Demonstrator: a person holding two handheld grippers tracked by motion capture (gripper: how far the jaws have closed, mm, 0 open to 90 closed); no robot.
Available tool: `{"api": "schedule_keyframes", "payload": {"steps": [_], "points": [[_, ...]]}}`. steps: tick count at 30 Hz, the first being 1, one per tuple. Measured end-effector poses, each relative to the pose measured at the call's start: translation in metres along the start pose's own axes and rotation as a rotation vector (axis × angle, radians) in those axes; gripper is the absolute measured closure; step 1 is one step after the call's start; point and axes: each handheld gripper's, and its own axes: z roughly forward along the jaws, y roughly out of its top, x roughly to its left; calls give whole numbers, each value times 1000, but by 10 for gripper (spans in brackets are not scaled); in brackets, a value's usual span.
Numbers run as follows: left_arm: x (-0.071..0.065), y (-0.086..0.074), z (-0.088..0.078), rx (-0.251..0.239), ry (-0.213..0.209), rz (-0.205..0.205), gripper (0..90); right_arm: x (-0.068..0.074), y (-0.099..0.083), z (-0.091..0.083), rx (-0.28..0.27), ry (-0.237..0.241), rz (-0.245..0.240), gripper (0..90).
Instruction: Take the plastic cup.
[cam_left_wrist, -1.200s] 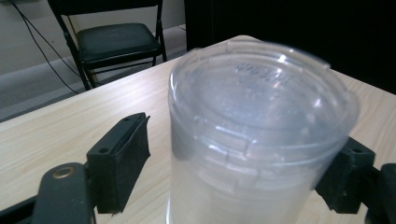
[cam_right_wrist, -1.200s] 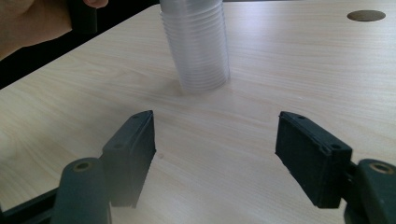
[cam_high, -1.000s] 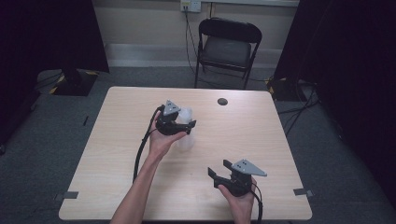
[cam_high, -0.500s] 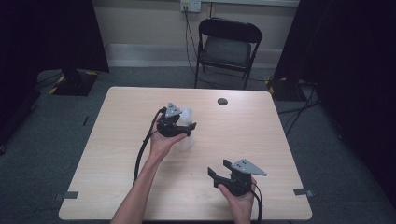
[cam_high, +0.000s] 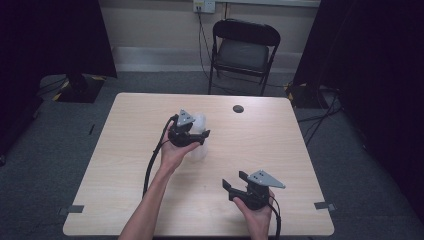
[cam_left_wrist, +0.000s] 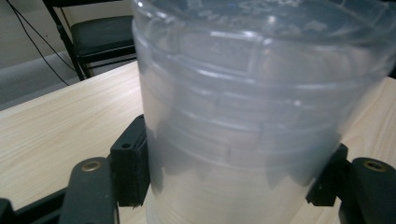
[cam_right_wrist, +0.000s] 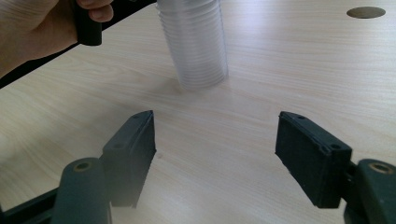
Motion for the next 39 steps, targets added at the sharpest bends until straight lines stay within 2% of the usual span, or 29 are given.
{"api": "schedule_keyframes", "payload": {"steps": [6, 18, 28, 30, 36, 39], "points": [[-1, 2, -1, -6, -22, -11, 332, 0, 0, 0, -2, -1, -1, 286], [-1, 8, -8, -28, 2, 3, 335, 0, 0, -1, -2, -2, 1, 286], [1, 10, -11, -55, 1, -24, 345, 0, 0, -1, -2, 0, 1, 287], [1, 12, -13, -47, 1, -11, 342, 0, 0, 0, -1, 2, -1, 287], [-2, 18, -15, -67, -2, -5, 348, 0, 0, 0, -3, 1, -2, 286], [-2, 21, -17, -85, 2, -20, 357, 0, 0, 0, -3, 2, -2, 286]]}}
